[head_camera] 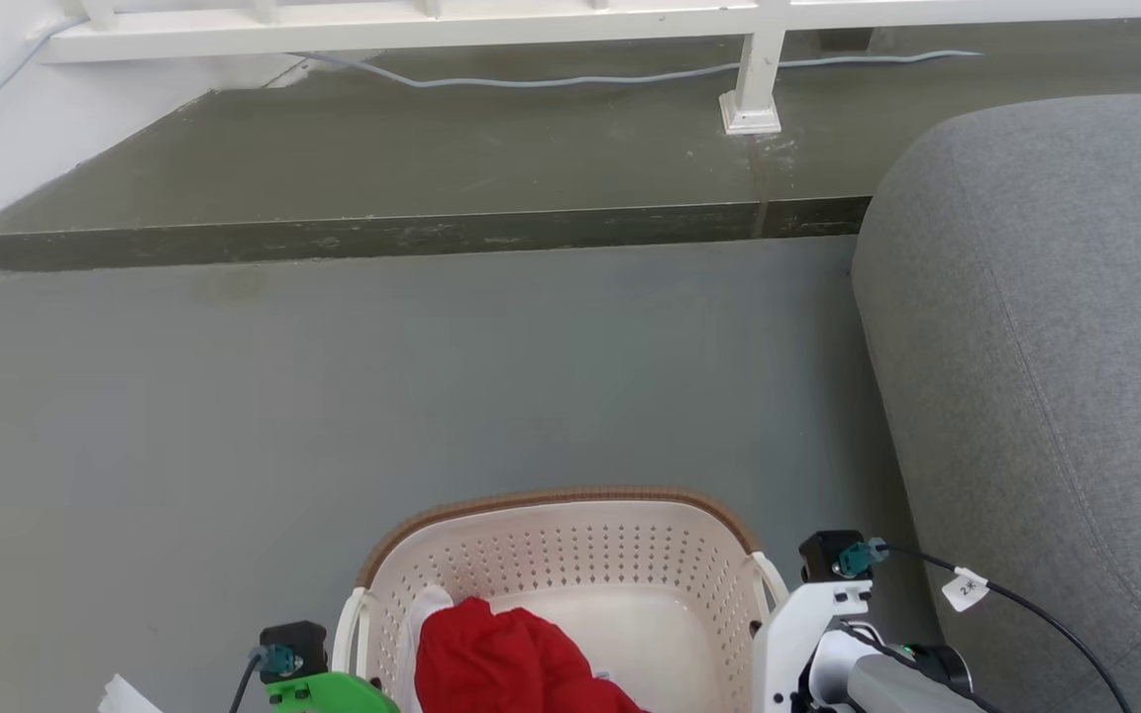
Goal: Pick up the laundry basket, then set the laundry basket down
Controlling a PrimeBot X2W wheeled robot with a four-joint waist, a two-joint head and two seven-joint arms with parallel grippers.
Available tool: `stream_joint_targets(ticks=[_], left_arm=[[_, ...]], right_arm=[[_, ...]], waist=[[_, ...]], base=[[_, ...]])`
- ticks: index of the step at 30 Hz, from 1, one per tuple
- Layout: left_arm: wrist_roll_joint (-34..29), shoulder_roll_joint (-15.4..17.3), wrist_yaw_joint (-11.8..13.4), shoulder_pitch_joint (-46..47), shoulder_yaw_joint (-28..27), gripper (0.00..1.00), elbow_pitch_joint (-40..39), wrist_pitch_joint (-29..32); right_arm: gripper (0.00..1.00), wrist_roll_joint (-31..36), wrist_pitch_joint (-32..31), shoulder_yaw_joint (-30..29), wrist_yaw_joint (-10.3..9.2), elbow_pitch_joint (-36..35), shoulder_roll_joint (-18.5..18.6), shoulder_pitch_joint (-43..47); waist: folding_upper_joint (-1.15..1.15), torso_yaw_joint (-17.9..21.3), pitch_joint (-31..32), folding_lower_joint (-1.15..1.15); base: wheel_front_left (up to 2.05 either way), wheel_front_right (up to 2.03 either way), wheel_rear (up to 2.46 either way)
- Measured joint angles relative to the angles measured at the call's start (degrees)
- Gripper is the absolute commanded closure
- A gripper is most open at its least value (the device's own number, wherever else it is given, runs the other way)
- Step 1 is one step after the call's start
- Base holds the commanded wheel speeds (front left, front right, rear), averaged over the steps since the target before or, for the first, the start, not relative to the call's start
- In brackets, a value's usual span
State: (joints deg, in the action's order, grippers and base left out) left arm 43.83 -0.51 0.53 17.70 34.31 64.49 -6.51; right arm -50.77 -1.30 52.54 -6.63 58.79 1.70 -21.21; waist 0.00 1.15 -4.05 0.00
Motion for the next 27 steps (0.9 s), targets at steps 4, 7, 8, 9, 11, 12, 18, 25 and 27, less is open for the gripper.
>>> stream_joint_targets(ticks=[4,7,8,9,11,12,18,25,27], left_arm=[[0.41,0.03,0.32,-0.13,0.32,1.0,-0.08,-0.01],[0.71,0.05,0.54,-0.13,0.47,1.0,-0.12,-0.02],[0.79,0.07,0.6,-0.13,0.53,1.0,-0.11,-0.02],[0.79,0.07,0.77,-0.13,0.63,1.0,-0.13,-0.02],[0.79,0.09,0.91,-0.1,0.76,1.0,-0.23,-0.03],[0.79,0.09,0.97,-0.09,0.78,1.0,-0.27,-0.07],[0.89,0.19,1.49,1.46,0.64,1.0,-0.58,-0.21],[0.94,0.33,2.05,7.47,-0.45,1.0,-1.34,-1.47],[0.93,0.45,2.09,9.22,-0.65,1.0,-1.65,-1.94]], right_arm=[[1.0,-0.43,0.02,0.33,-0.01,-0.01,0.01,0.0],[1.0,-0.8,0.09,0.67,-0.02,-0.02,0.07,-0.01],[1.0,-0.82,0.1,0.84,-0.02,-0.03,0.07,-0.01],[1.0,-0.92,0.11,0.93,-0.03,-0.04,0.07,-0.03],[1.0,-1.29,0.24,1.09,-0.03,-0.05,0.1,-0.09],[1.0,-1.32,0.24,1.16,-0.03,-0.05,0.1,-0.15],[1.0,-1.74,0.29,1.25,-0.14,-0.26,0.15,-2.19],[1.0,-1.92,1.05,0.38,-0.47,-0.4,0.42,-8.88],[1.0,-1.98,1.51,0.12,-0.49,-0.4,0.55,-10.87]], waist=[[0.0,0.01,-0.39,0.0],[0.0,0.04,-0.81,0.0],[0.0,0.06,-1.02,0.0],[0.0,0.09,-1.25,0.0],[0.0,0.14,-1.78,0.0],[0.0,0.16,-2.08,0.0],[0.0,0.29,-4.59,0.0],[0.0,0.38,-8.96,0.0],[0.0,0.37,-10.4,0.0]], base=[[0.0,0.0,0.0],[0.0,0.0,0.0],[0.0,0.0,0.0],[0.0,0.0,0.0],[0.0,0.0,0.0],[0.0,0.0,0.0],[0.0,0.0,0.0],[0.0,0.0,0.0],[0.0,0.0,0.0]])
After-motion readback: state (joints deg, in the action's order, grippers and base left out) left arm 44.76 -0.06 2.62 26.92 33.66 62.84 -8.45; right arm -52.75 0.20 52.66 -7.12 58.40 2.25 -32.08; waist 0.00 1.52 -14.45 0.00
